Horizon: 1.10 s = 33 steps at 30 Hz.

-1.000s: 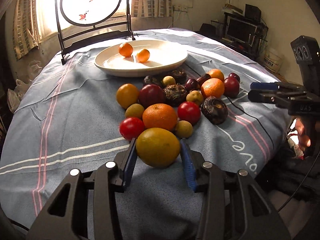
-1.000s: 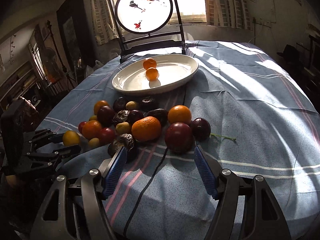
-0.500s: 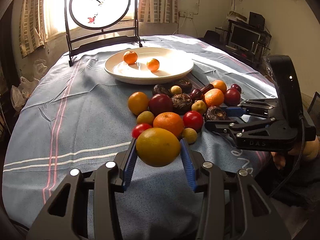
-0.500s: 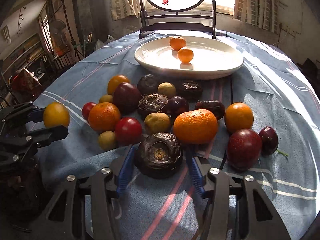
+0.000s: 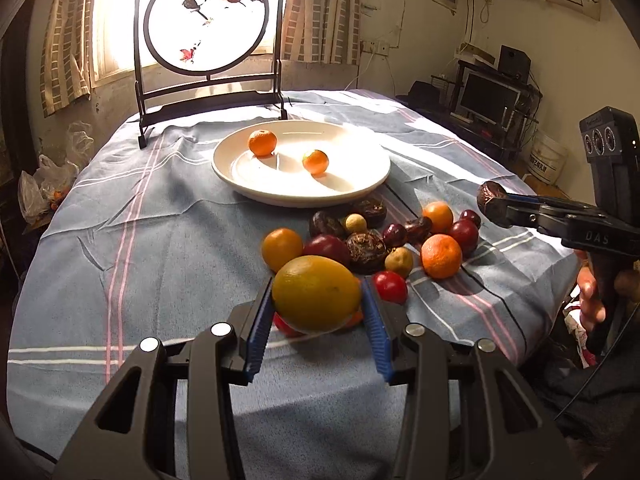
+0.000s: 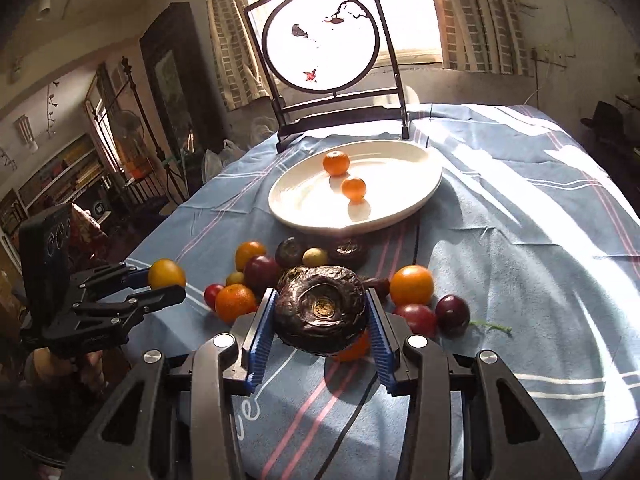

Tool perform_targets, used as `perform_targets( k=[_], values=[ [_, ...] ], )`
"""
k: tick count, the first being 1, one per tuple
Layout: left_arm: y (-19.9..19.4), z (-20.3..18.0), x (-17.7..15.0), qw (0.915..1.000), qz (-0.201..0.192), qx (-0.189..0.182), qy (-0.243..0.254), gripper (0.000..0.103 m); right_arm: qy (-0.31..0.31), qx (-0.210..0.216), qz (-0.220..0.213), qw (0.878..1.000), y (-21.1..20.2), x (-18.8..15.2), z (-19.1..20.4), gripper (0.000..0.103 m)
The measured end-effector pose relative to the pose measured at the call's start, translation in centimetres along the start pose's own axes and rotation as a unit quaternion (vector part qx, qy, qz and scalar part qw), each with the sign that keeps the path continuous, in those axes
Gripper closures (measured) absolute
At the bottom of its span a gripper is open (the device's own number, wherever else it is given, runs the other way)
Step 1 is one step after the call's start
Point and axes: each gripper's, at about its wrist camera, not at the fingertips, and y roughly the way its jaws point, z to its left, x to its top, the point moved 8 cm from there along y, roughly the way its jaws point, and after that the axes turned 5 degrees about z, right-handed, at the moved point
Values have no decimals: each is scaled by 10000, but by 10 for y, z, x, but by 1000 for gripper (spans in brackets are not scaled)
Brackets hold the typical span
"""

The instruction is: Organize fruits

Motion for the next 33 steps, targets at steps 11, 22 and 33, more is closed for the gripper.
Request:
perform_targets(
  k=[11, 22, 33],
  values=[
    [65, 8, 83, 9998, 166, 5, 103, 61, 327, -73, 137, 9993, 63, 81, -36, 59],
    [123, 38, 113, 9986, 393, 292, -177, 51, 413, -207, 224, 9987, 114, 106, -45, 39],
    [38, 35, 42, 9994, 175, 291, -3, 36, -163, -285, 229, 9992, 47, 20, -16, 39]
  ],
)
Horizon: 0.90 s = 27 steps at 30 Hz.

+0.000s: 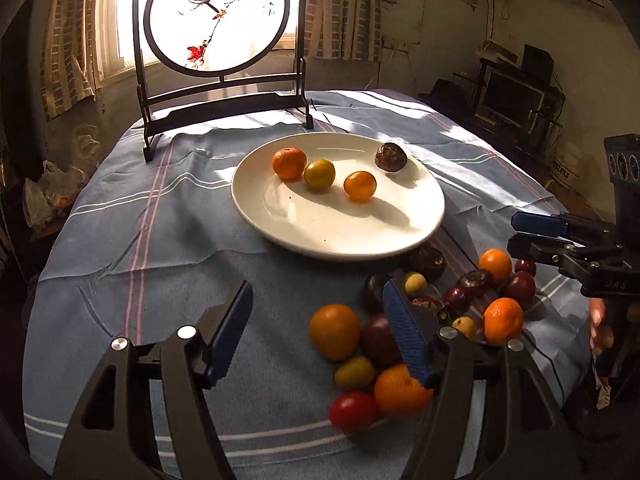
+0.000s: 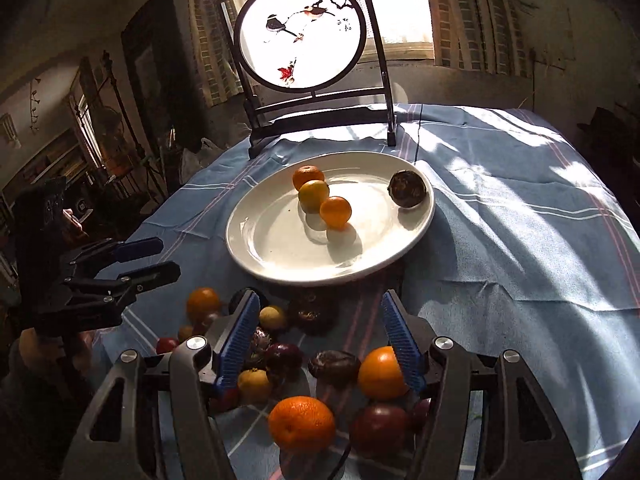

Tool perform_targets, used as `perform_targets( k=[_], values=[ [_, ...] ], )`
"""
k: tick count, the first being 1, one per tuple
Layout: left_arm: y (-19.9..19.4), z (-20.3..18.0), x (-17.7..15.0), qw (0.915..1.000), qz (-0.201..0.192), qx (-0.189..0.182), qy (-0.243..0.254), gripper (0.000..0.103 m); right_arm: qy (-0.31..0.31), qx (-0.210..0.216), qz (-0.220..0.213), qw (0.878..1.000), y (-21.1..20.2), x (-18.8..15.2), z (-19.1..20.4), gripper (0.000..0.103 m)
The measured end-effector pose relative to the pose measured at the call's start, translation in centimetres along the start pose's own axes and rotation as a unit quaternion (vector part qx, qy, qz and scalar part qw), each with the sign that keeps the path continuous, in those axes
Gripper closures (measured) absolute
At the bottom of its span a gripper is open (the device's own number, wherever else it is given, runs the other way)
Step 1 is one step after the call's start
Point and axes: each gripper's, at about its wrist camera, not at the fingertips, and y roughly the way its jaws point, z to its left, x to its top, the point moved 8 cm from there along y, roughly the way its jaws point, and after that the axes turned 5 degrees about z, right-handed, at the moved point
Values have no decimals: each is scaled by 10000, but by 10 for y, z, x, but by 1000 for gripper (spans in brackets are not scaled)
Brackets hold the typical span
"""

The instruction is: Organize fruits

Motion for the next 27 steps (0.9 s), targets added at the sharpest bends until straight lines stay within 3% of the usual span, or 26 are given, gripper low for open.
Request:
perform_targets(
  k=[8, 10, 14, 21, 23, 27],
  values=[
    [-4, -13, -73, 9989, 404, 84, 209, 36, 56, 159, 143, 9998, -15, -68, 18, 39],
    [0, -10, -81, 9986, 484, 126, 195, 40, 24, 137, 190, 9997, -16, -74, 21, 39],
    [10, -11, -82, 9980, 531, 198, 285, 55, -18, 101, 146, 9998, -23, -76, 24, 39],
    [24, -16, -70, 9980, 487, 180, 369, 63, -95, 120, 170, 9997, -25, -75, 29, 39],
    [24, -17, -71, 9982, 501, 32, 330, 75, -99, 133, 205, 9997, -23, -75, 29, 39],
    [15, -21, -78, 9984, 454, 49, 333, 76, -97, 191, 284, 9994, -16, -75, 30, 39]
  ],
)
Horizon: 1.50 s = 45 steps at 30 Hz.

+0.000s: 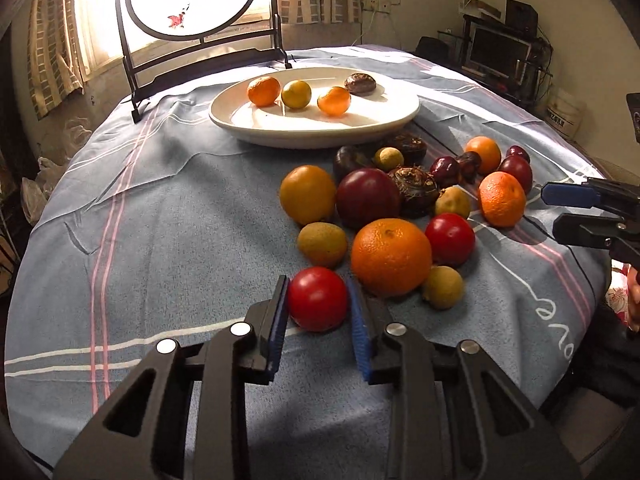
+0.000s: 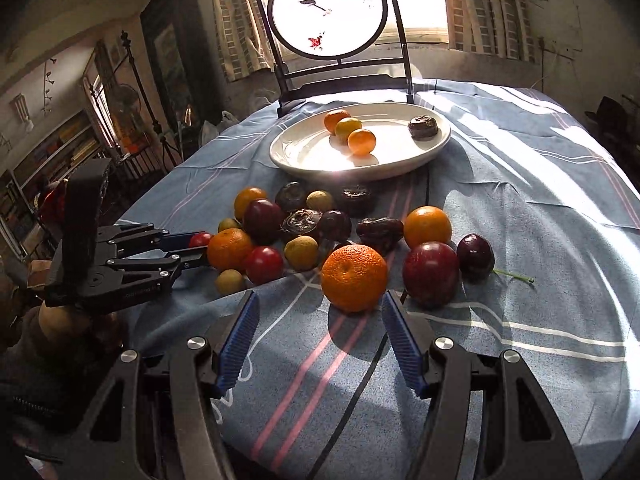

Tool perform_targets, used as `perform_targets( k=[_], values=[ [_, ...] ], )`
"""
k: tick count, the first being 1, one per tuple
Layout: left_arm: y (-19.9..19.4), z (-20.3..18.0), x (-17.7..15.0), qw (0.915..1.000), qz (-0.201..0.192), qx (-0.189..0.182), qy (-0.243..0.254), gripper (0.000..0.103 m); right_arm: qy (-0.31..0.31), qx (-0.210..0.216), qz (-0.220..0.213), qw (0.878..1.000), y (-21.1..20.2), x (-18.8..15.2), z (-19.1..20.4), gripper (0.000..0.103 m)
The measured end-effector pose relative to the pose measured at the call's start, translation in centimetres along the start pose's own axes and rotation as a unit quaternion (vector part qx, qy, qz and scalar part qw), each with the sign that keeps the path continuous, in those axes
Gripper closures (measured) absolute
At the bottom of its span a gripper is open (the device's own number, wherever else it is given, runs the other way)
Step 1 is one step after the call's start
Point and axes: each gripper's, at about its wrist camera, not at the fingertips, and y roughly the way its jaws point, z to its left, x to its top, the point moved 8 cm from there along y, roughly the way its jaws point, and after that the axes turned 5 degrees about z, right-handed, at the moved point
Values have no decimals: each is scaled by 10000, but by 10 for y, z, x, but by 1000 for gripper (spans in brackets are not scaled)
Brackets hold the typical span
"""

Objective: Organize fruits
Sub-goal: 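Grasp a red tomato with the left tool while the right tool grasps a large orange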

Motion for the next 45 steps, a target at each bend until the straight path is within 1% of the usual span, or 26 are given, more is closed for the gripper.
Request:
perform_targets(
  k=[3, 5, 9, 10, 12, 13, 14, 15, 17, 19, 24, 28, 29, 30, 33, 37, 39, 42, 45],
  values=[
    [-15, 3, -3, 9998, -149, -25, -149, 76, -33, -36, 63, 10000, 8, 1, 2, 39],
    [-27, 5, -2, 9994, -267, -34, -194, 76, -64, -167, 66, 9998, 13, 5, 2, 39],
    [-43, 3, -1, 9989, -432, -7, -158, 76, -122, -544, 100, 9984, 25, 12, -2, 39],
    [-45, 1, -1, 9989, -446, -15, -149, 75, -161, -707, 114, 9973, 28, 14, -4, 39],
    [-45, -1, -1, 9989, -443, -44, -142, 75, -188, -885, 171, 9958, 35, 16, -8, 39],
    [-44, -1, -1, 9989, -436, -51, -149, 75, -195, -992, 160, 9947, 36, 17, -10, 44],
    [-43, -2, -1, 9990, -425, -63, -157, 75, -253, -1107, 122, 9935, 36, 18, -11, 50],
    [-42, -2, -2, 9990, -417, -78, -169, 75, -326, -1163, 99, 9926, 35, 19, -10, 61],
    [-40, -2, -3, 9989, -404, -95, -199, 75, -269, -1045, 92, 9941, 33, 17, -12, 61],
    [-39, -1, -4, 9989, -397, -101, -230, 75, -276, -1028, 91, 9943, 32, 15, -13, 61],
    [-35, 1, -7, 9990, -334, -91, -266, 75, -196, -946, 208, 9951, 37, 13, -15, 54],
    [-34, 1, -8, 9990, -316, -93, -291, 75, -297, -925, 314, 9948, 43, 12, -8, 54],
    [-35, 1, -8, 9990, -321, -90, -292, 75, -324, -981, 311, 9942, 44, 11, -8, 57],
    [-35, 1, -8, 9990, -327, -86, -295, 75, -323, -1026, 277, 9938, 43, 11, -9, 60],
    [-37, 3, -7, 9988, -358, -85, -329, 75, -90, -806, 99, 9967, 34, 12, -11, 60],
    [-44, 6, -3, 9981, -468, -115, -376, 75, 12, -469, -217, 9987, 13, 19, -6, 60],
    [-46, 7, 1, 9979, -518, -110, -373, 75, 42, -423, -348, 9985, 3, 26, -7, 60],
    [-47, 10, 13, 9975, -585, -149, -379, 75, 106, -394, -462, 9981, -7, 41, -13, 60],
    [-46, 11, 34, 9971, -658, -192, -317, 75, 155, -369, -553, 9977, -13, 62, -22, 60]
  ],
)
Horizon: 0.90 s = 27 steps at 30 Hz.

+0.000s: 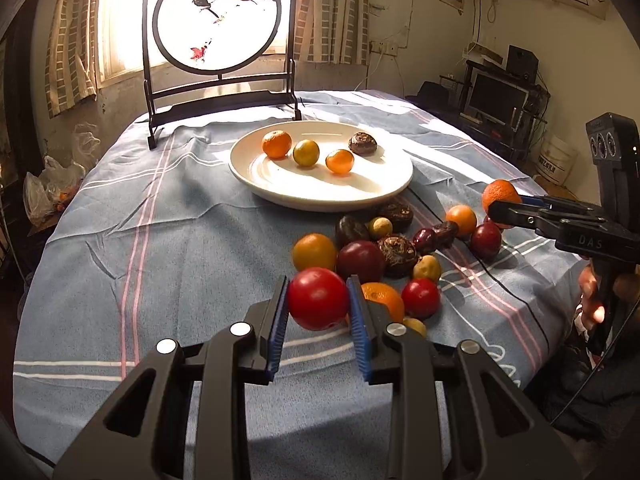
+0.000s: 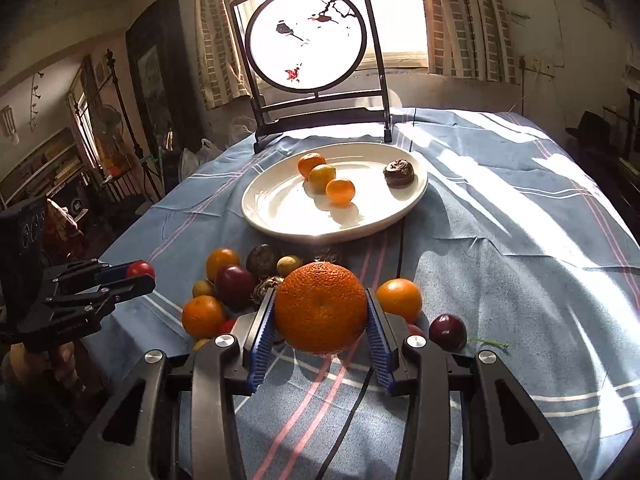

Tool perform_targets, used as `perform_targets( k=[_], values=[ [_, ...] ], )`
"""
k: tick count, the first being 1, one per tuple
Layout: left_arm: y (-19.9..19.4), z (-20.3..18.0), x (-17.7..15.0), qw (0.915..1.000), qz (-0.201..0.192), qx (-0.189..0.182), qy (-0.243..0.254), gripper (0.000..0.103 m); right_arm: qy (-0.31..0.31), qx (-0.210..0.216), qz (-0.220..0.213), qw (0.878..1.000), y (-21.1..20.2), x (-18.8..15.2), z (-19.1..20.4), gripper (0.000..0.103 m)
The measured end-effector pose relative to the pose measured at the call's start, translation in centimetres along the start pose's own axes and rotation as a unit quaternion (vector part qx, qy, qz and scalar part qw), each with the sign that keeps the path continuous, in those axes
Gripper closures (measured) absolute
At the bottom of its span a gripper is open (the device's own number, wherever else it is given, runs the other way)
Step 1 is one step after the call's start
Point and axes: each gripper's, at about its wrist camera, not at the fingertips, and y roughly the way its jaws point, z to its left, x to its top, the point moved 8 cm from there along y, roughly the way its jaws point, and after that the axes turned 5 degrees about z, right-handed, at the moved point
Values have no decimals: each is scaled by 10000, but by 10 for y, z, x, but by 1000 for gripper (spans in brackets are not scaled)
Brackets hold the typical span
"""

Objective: Organize fruits
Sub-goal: 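Grasp a red tomato with the left tool while the right tool grasps a large orange, then lower the red tomato onto the plate while the right tool releases the orange there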

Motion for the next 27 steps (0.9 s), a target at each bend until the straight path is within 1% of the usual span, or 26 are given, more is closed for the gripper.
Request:
perform_targets(
  k=[3, 6, 8, 10, 11, 13, 14, 15, 16, 17, 18, 19, 21, 24, 27],
  values=[
    [8, -3, 27, 9999, -77, -33, 98, 75, 49, 69, -74, 9999, 3, 27, -7, 60],
    [28, -2, 55, 9999, -48, -62, 124, 75, 148, 131, -6, 9998, 20, 52, -15, 60],
    [48, 1, 70, 9999, 69, -89, 74, 75, 161, 83, 59, 9998, 36, 66, -19, 60],
    [69, 4, 83, 9998, 188, -30, 43, 75, 161, 1, 168, 9997, 55, 76, -22, 60],
    [80, 7, 88, 9997, 254, 25, 35, 75, 163, -24, 223, 9996, 64, 80, -23, 60],
    [102, 13, 94, 9989, 463, -1, -81, 74, 137, -43, 385, 9992, 83, 84, -22, 60],
    [111, 15, 96, 9985, 537, 18, -141, 73, 138, -38, 451, 9989, 91, 85, -23, 59],
    [118, 17, 97, 9982, 570, 71, -161, 67, 159, -100, 474, 9987, 96, 86, -24, 59],
    [121, 19, 98, 9981, 569, 142, -177, 63, 196, -159, 467, 9986, 98, 86, -26, 58],
    [121, 22, 98, 9981, 533, 189, -223, 58, 223, -147, 430, 9987, 96, 85, -27, 55],
    [117, 23, 98, 9984, 476, 176, -269, 50, 220, -121, 383, 9990, 93, 83, -26, 55],
    [110, 23, 97, 9987, 401, 146, -295, 47, 172, -124, 336, 9992, 87, 81, -25, 55],
    [94, 21, 92, 9992, 248, 214, -223, 39, 40, -237, 194, 9995, 74, 76, -22, 53],
    [69, 10, 73, 9997, 175, 180, -33, 39, 63, -247, 32, 9997, 50, 62, -22, 51],
    [41, -8, 46, 9996, 143, 60, 236, 39, 91, -254, -83, 9996, 27, 40, -24, 49]
  ],
)
